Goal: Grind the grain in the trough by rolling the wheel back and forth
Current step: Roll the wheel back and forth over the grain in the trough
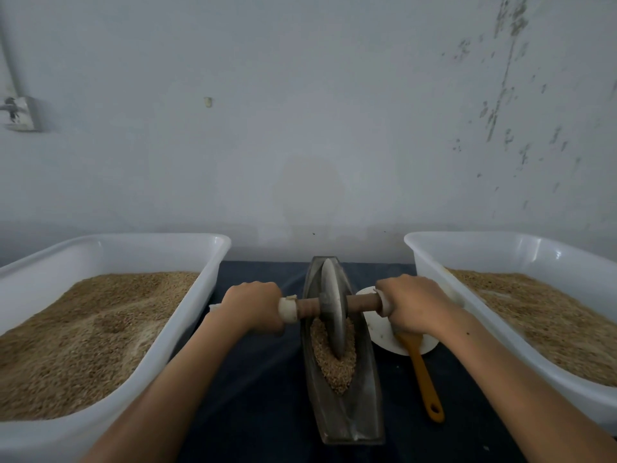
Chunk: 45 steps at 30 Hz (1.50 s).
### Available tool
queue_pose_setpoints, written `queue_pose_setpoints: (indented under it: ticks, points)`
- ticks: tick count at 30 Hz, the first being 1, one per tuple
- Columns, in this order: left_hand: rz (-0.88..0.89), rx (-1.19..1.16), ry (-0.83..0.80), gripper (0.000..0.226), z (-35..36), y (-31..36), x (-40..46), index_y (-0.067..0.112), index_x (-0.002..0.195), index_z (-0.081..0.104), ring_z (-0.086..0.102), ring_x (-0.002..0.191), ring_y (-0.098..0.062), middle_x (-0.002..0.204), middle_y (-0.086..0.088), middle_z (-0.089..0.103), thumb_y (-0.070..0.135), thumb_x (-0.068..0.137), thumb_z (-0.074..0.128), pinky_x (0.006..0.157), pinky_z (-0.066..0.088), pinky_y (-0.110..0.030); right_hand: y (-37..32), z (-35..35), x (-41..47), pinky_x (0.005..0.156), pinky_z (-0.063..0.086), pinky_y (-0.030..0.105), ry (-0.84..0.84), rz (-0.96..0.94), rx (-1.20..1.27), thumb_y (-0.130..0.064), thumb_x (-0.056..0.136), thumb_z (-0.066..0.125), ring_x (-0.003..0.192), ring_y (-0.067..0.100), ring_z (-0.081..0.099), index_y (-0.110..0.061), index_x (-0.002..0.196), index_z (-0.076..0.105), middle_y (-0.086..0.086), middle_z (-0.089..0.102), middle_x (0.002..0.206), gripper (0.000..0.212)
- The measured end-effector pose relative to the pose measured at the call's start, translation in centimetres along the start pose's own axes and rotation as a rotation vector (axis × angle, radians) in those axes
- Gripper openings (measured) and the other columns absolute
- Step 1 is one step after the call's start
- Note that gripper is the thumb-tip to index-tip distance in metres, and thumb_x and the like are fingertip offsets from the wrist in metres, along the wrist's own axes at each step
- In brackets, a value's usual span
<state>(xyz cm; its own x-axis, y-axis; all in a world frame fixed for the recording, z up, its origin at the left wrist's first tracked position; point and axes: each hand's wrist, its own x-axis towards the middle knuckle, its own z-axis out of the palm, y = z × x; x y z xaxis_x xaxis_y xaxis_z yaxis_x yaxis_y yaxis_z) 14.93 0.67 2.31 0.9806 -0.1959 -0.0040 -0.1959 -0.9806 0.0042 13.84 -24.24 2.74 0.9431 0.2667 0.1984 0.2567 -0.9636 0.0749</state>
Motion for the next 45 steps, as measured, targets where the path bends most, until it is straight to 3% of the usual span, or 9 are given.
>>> queue_pose_setpoints:
  ticks: [4,12,18,22,25,35,39,45]
  points:
    - [-0.003,0.004,0.039,0.032,0.1,0.0,0.1,0.023,0.103,0.062,0.059,0.083,-0.015,0.087,0.005,0.060,0.036,0.075,0.071,0.075,0.046,-0.030,0.1,0.1,0.0,0.073,0.043,0.027,-0.012,0.002,0.006,-0.018,0.084,0.060,0.080,0.013,0.056,-0.030,0.083,0.044,-0.009,0.052,0.080,0.019]
    - [0.008,0.009,0.229,0.016,0.6,0.2,-0.1,0.027,0.088,0.052,0.060,0.087,-0.016,0.091,0.005,0.061,0.035,0.082,0.064,0.076,0.047,-0.030,-0.2,1.2,0.1,0.086,0.037,0.031,0.168,-0.005,-0.023,-0.027,0.089,0.061,0.094,0.015,0.056,-0.031,0.093,0.038,-0.008,0.059,0.099,0.024]
    - [0.000,0.002,0.081,0.028,0.4,0.0,-0.1,0.023,0.102,0.060,0.059,0.087,-0.015,0.090,0.005,0.060,0.035,0.079,0.069,0.080,0.048,-0.031,-0.2,0.7,0.0,0.083,0.040,0.029,0.080,0.013,-0.017,-0.021,0.086,0.061,0.086,0.014,0.055,-0.030,0.091,0.043,-0.007,0.058,0.092,0.021]
    - [-0.008,0.019,0.008,0.032,-0.1,0.0,0.0,0.023,0.103,0.062,0.058,0.082,-0.015,0.085,0.007,0.058,0.035,0.075,0.071,0.075,0.047,-0.030,-0.1,-0.1,0.0,0.071,0.037,0.027,-0.029,-0.005,-0.009,-0.018,0.083,0.062,0.076,0.011,0.050,-0.032,0.077,0.038,-0.011,0.045,0.073,0.028]
    - [-0.006,0.006,0.000,0.031,-0.1,0.0,0.0,0.023,0.103,0.062,0.058,0.081,-0.015,0.084,0.006,0.058,0.035,0.075,0.071,0.075,0.047,-0.030,0.1,-0.2,0.1,0.069,0.037,0.026,-0.038,-0.006,0.002,-0.018,0.082,0.062,0.075,0.011,0.051,-0.034,0.071,0.036,-0.012,0.045,0.072,0.033]
    - [0.013,0.003,0.282,0.013,0.9,0.2,-0.2,0.027,0.088,0.051,0.060,0.088,-0.016,0.094,0.005,0.063,0.035,0.084,0.061,0.073,0.044,-0.030,0.2,1.5,0.5,0.077,0.034,0.031,0.203,-0.005,-0.040,-0.019,0.086,0.057,0.080,0.014,0.051,-0.031,0.085,0.039,-0.010,0.054,0.086,0.022]
    - [0.006,0.020,0.221,0.017,0.7,0.2,0.0,0.025,0.095,0.056,0.059,0.086,-0.015,0.094,0.004,0.062,0.034,0.082,0.064,0.075,0.044,-0.029,0.3,1.2,0.3,0.076,0.036,0.029,0.146,-0.014,-0.043,-0.018,0.085,0.058,0.079,0.013,0.050,-0.030,0.083,0.039,-0.009,0.054,0.085,0.023]
    - [0.019,0.008,0.038,0.035,0.0,0.0,0.0,0.023,0.107,0.061,0.058,0.084,-0.014,0.087,0.006,0.057,0.036,0.076,0.071,0.078,0.047,-0.030,0.2,-0.3,0.2,0.067,0.041,0.024,-0.098,0.013,-0.007,-0.016,0.081,0.061,0.076,0.012,0.054,-0.030,0.073,0.041,-0.007,0.054,0.079,0.026]
